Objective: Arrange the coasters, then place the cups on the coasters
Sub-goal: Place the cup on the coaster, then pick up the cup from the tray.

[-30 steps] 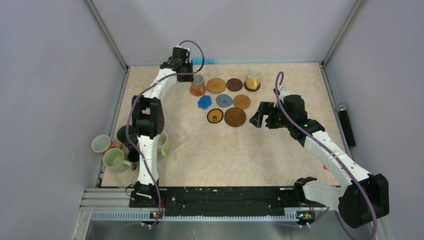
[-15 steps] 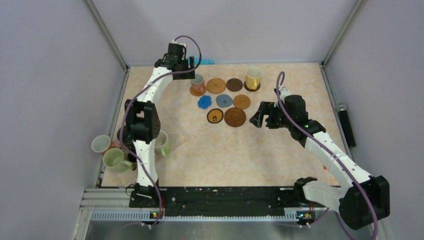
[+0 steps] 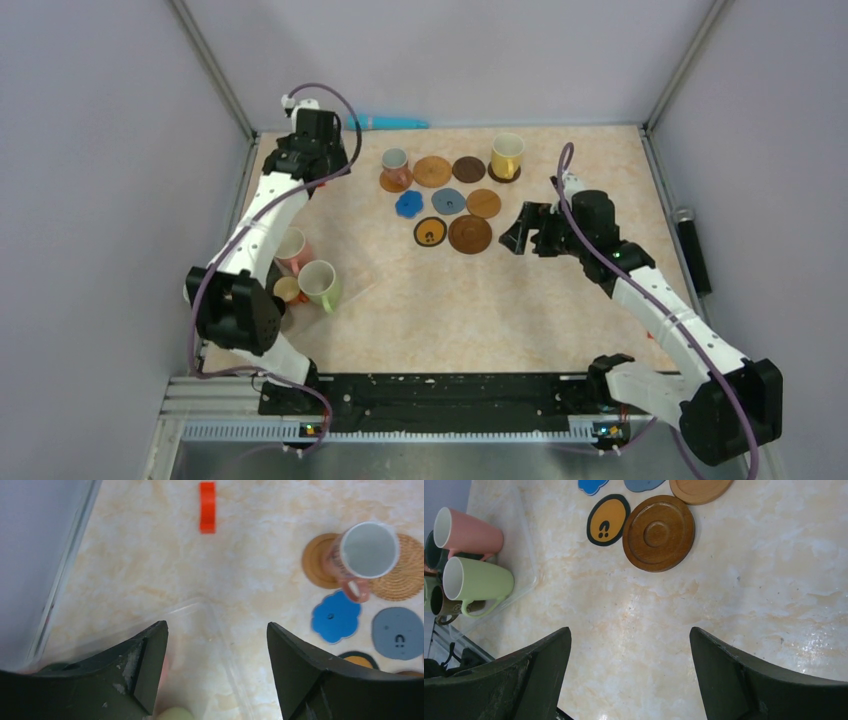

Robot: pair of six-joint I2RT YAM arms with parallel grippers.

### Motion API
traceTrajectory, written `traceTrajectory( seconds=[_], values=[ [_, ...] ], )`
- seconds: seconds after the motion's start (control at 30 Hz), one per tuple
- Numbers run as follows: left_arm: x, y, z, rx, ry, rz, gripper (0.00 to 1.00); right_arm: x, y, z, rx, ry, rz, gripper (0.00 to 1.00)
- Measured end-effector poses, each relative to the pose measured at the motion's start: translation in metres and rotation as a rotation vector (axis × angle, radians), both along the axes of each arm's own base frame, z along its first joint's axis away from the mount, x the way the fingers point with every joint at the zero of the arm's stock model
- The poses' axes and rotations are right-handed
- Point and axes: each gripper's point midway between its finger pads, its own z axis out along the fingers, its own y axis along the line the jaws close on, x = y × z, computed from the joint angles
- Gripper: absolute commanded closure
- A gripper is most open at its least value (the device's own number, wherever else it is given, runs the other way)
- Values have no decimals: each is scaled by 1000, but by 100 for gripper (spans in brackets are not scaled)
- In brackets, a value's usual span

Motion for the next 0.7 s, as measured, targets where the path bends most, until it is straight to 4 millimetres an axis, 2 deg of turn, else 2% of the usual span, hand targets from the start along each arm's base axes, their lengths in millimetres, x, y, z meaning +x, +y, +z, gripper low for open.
traceTrajectory(
  seconds=[0.23, 0.4, 0.53, 0.7],
  values=[
    [-60, 49, -16, 14, 6, 214, 34, -2, 2, 2, 11, -1, 12, 12],
    [-93, 69, -33, -11, 17, 272, 35, -3, 3, 4, 16, -5, 18, 13],
    [-105, 73, -57, -61, 75, 258, 40, -4, 3, 7, 21, -12, 20, 13],
    [-102, 67, -87, -90, 170, 231, 44, -5, 3, 8, 23, -16, 23, 13]
  ],
)
